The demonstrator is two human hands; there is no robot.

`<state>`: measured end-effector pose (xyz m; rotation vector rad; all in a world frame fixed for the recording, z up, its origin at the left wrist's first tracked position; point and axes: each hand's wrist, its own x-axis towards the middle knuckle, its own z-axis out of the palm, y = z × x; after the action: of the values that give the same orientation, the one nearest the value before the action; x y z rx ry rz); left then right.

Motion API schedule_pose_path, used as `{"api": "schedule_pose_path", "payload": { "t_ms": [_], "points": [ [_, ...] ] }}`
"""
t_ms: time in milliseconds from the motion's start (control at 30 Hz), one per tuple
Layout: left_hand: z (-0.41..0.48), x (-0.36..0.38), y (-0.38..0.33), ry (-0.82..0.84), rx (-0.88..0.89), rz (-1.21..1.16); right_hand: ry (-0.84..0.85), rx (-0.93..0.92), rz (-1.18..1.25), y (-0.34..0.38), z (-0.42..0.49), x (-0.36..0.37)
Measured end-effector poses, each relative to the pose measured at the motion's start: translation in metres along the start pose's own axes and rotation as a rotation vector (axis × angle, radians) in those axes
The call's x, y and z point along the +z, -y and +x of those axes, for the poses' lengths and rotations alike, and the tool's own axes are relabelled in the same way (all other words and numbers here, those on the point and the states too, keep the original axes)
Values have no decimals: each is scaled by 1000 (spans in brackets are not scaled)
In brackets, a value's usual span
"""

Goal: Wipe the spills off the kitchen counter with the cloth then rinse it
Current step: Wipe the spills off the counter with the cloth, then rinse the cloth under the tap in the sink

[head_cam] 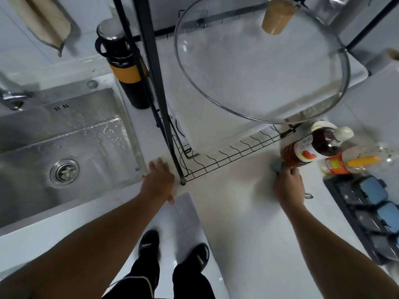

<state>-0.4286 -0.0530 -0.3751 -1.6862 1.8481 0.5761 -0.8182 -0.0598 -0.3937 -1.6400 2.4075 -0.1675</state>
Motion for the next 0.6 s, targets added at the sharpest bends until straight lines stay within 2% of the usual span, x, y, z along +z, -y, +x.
{"api": "schedule_pose_path", "payload": {
  "t_ms": [133, 333, 433, 600],
  "points": [
    [-3, -5, -1, 24, -25, -29, -42, -6, 73, 37, 18, 13],
    [-12, -8, 0, -28, -19, 1, -56, -126, 19, 73, 2, 21],
    [-12, -6, 0, -32, -20, -22, -15, -216, 20, 86, -28, 31],
    [-13, -1, 5, -54, 14, -66, 93, -263, 50, 118, -85, 51]
  ]
}}
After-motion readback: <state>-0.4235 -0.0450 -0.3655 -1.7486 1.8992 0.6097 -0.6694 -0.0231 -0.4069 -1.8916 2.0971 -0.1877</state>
